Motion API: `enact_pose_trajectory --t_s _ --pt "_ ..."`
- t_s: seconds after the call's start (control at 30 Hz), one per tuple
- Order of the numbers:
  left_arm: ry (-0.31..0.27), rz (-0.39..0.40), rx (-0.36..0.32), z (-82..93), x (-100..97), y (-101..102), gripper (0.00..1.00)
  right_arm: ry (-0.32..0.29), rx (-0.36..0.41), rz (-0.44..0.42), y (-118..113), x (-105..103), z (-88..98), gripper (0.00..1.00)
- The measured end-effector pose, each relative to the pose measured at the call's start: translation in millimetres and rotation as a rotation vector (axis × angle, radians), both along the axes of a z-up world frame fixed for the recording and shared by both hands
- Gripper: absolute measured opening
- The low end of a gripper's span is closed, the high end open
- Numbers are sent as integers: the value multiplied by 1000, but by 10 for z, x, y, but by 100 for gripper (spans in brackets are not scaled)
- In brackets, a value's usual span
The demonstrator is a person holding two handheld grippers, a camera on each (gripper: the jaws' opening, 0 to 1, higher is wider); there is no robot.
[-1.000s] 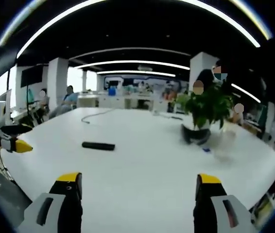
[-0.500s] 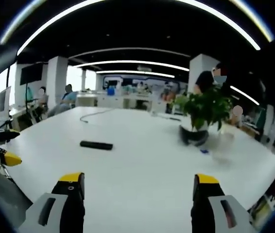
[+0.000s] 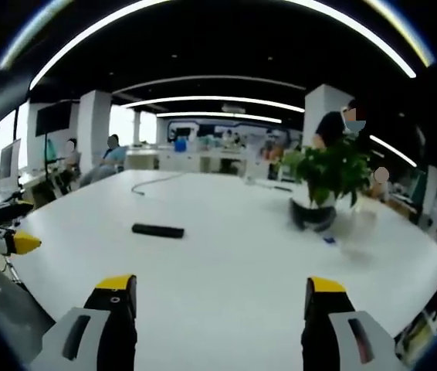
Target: Press the specified remote control buttons in sequence, fully releasing each button before pressing the next.
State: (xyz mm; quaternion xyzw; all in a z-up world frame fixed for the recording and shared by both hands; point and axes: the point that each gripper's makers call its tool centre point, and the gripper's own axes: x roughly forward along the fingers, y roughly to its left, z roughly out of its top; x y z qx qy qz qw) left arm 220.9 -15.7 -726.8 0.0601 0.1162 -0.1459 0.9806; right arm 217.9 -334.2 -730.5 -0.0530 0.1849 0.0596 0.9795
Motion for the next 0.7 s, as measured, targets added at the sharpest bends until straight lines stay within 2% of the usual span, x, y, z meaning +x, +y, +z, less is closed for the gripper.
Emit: enact_pose_trajectory --t_s 0.13,0.2,0.33,0.43,0.57,0.7 --pt "41 21 5 -54 -18 31 97 -6 20 -7 -16 -5 16 87" --pt "49 29 38 -79 -27 52 95 -1 21 -3 -7 -7 7 85" --pt "20 28 65 -18 -35 47 89 -7 27 5 9 -7 16 83" --pt "45 30 62 -62 -25 57 91 12 30 7 12 -6 -17 81" --pt "27 35 94 -51 -13 67 99 31 10 21 38 -11 -59 80" --pt "31 35 91 -54 -9 69 100 44 3 33 57 -14 -85 78"
